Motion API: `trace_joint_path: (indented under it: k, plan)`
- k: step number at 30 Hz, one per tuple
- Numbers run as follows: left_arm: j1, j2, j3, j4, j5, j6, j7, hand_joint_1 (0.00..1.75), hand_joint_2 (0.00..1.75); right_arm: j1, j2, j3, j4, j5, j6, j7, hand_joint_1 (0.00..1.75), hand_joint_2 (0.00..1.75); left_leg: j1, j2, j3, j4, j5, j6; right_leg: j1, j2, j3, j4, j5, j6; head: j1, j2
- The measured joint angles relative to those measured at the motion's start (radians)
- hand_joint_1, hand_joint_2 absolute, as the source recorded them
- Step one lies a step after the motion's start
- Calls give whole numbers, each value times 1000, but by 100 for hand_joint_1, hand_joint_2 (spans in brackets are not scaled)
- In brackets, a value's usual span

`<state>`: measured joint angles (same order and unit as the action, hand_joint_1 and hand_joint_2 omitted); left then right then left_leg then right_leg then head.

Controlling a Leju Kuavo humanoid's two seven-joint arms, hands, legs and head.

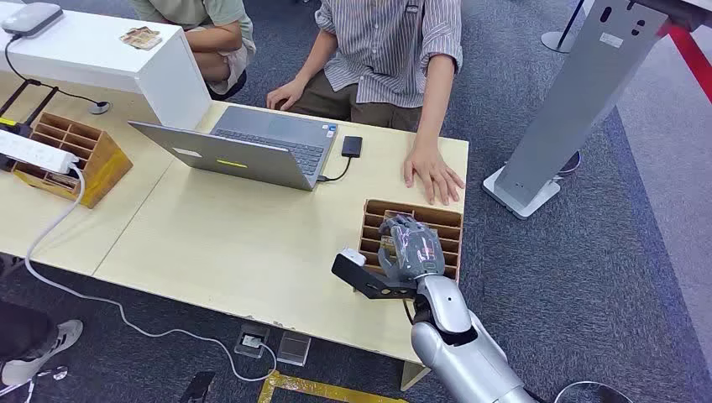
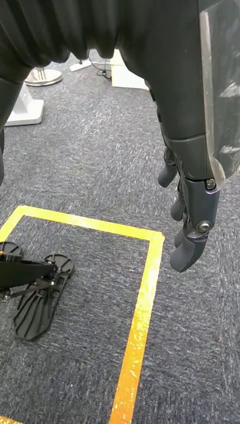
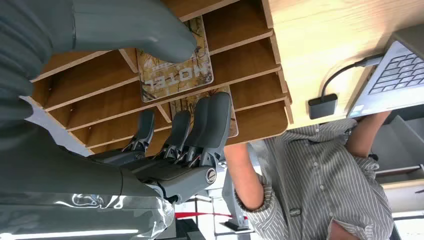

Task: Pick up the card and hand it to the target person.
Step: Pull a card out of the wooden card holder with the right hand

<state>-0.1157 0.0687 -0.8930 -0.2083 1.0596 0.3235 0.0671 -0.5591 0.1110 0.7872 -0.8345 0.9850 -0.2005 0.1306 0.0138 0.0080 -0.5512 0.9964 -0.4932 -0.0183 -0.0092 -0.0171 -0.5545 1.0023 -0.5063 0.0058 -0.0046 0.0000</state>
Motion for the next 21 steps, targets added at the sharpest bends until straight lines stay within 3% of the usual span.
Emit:
trace_joint_path:
  k: [21]
  plan:
    - [0,0,0,0,-1,-4,2,0,175,-1,-19,-4,-1,1,17,8,92,175,0,0,0,0,0,0,0,0,0,0,0,0,0,0]
